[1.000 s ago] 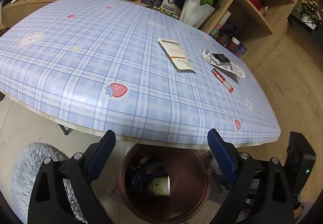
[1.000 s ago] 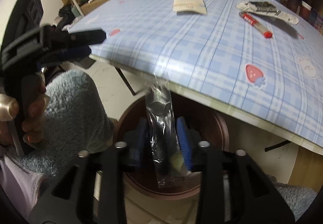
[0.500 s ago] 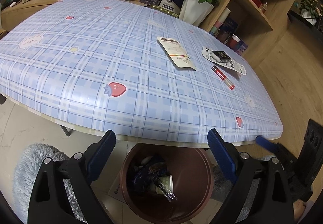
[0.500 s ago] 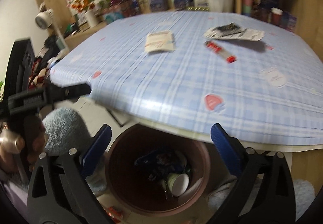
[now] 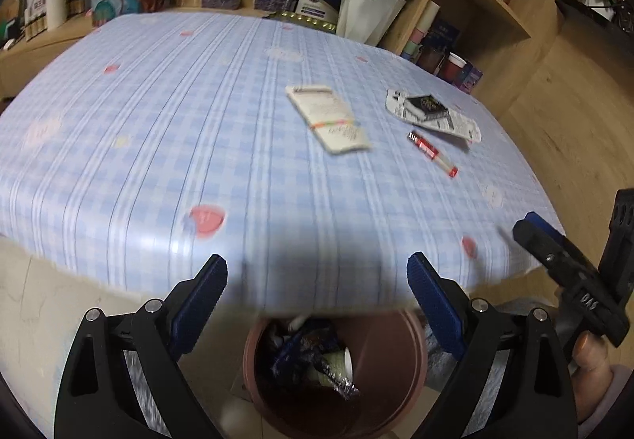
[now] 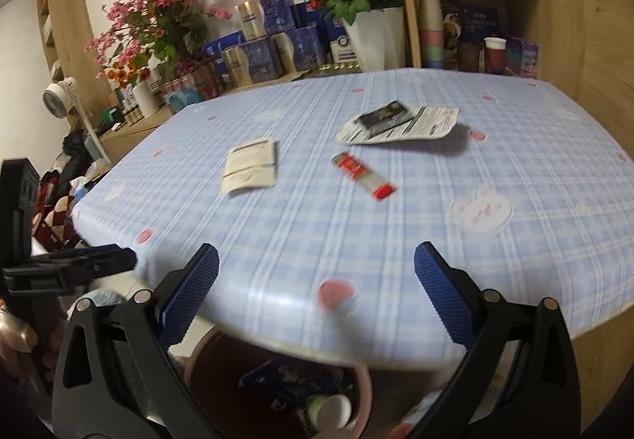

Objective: Collect trash
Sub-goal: 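Grasp the cream paper card on the table with the left gripper, then grasp the red lighter with the right gripper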

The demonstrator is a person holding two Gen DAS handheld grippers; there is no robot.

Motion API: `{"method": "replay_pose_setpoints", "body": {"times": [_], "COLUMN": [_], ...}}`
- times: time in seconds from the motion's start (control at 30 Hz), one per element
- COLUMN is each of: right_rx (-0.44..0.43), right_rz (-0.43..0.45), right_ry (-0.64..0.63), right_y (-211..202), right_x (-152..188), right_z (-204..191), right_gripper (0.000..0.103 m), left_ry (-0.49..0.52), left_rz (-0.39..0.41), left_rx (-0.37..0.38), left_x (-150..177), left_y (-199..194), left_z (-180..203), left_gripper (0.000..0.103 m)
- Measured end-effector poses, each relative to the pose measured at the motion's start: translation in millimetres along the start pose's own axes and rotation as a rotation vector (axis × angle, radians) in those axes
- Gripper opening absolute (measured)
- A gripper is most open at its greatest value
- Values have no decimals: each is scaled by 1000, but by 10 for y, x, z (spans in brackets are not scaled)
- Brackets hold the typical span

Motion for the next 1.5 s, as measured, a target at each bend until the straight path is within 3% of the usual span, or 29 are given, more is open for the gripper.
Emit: {"method": "replay_pose_setpoints", "body": {"times": [0.23, 0.43, 0.7, 0.93, 1.07, 1.23, 1.5], "right_rx": [17, 1, 21, 14, 8, -1, -23], "right_rz": [70, 60, 39, 6, -2, -18, -59], "right_ry": [69, 173, 212, 219, 217, 217, 162], "right_y": [187, 339, 400, 466, 484, 521, 581], "right_x": [-251, -248, -221, -170, -143, -123, -131], "right_z": [256, 537, 688, 689, 667, 648, 550], "right_gripper": [97, 97, 97, 97, 97, 97, 97], "left_ry": [-48, -81, -114, -50, 4, 20, 48], "left_rz": [-78, -154, -190, -190, -180, -158, -138], "left_rx": [8, -90, -247, -321, -353, -271, -147], "left_x": [-609, -1014, -1226, -1273, -1243, -1194, -949], "left_y": [468, 1064, 1492, 1586, 1523, 1415, 1087], "left_z": [102, 116, 57, 72, 70, 45, 56], "left_gripper": [90, 90, 90, 89, 74, 62, 57]}}
Point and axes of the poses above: each gripper's, at about its wrist camera, not at the fingertips, and y roughly the way its jaws point, z to its right, x to its underside, the point moved 5 cm from there along y, roughly the way its jaws point, and after that the axes turned 5 degrees about y, right-handed, at the moved point
